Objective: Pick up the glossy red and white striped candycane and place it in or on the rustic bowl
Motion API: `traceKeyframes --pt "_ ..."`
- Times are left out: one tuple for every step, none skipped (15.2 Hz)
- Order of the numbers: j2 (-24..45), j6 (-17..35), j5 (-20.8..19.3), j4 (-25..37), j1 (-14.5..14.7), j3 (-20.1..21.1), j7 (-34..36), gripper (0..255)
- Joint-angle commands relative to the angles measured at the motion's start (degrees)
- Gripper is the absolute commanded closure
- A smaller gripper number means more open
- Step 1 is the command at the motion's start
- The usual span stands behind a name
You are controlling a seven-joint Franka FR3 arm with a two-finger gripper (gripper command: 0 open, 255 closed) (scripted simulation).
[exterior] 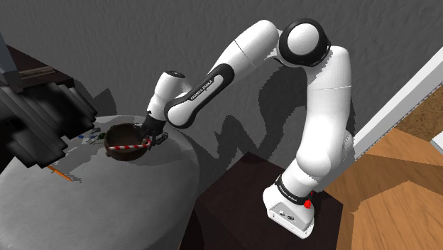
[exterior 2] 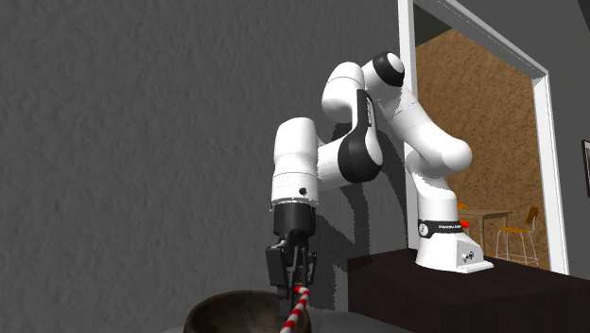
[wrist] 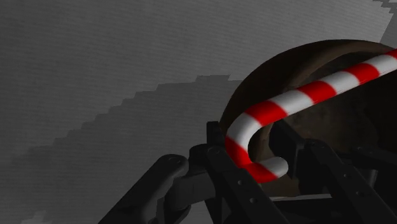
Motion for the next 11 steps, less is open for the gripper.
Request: traceKeyframes --pt "0.04 -0.02 -0.01 -0.04 0.02 -0.02 0.01 255" --pt "0.04 -0.04 0.0 -0.03 0.0 -0.01 -0.01 255" --pt "0.03 -0.05 0.01 -0.02 -0.01 0.0 -0.01 255" --pt "-0.62 -0.59 0.37 -0.16 -0.45 0.54 -0.16 255" --pt "-1.26 -1.13 0.75 -0.28 -0.9 1.09 -0.33 255" --pt "-1.9 -1.69 1.14 -0.38 -1.35 1.64 -0.49 255" --pt "-2.53 -2.24 1.54 -0.48 -1.8 2.18 -0.67 255" --pt "-3.17 -2.8 1.95 -0.56 -2.25 2.73 -0.85 255" --pt "-3.8 -3.37 2.37 -0.63 -2.7 3.28 -1.04 255" --pt "-4.43 -3.94 2.8 -0.68 -3.14 3.82 -1.24 255" --pt "-5.05 -4.52 3.25 -0.73 -3.59 4.36 -1.44 255"
